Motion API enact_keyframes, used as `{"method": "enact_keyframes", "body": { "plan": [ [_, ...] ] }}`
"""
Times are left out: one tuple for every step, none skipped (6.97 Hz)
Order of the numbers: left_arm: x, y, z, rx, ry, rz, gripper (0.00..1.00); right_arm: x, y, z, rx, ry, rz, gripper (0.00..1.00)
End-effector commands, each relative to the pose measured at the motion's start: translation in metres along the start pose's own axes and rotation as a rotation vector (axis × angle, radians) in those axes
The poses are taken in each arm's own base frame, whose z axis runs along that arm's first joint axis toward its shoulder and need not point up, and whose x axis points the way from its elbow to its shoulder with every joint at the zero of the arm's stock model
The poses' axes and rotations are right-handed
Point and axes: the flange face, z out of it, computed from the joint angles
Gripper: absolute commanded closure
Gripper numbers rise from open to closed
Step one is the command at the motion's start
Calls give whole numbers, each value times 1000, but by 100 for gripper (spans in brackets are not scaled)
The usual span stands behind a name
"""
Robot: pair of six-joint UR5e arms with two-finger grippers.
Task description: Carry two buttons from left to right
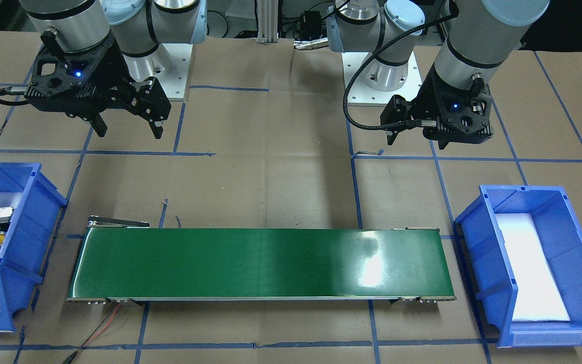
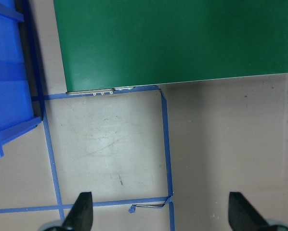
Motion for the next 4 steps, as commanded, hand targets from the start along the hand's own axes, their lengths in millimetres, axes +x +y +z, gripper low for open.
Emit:
{"method": "enact_keyframes", "body": {
  "plan": [
    [0,0,0,0,0,0,0,0,-1,-3,12,-3,-3,0],
    [0,0,0,0,0,0,0,-1,-1,-5,17,-6,-3,0],
    [0,0,0,0,0,0,0,-1,-1,-4,16,-6,-3,0],
    [0,0,0,0,0,0,0,-1,-1,-4,16,-5,-3,0]
  ]
}}
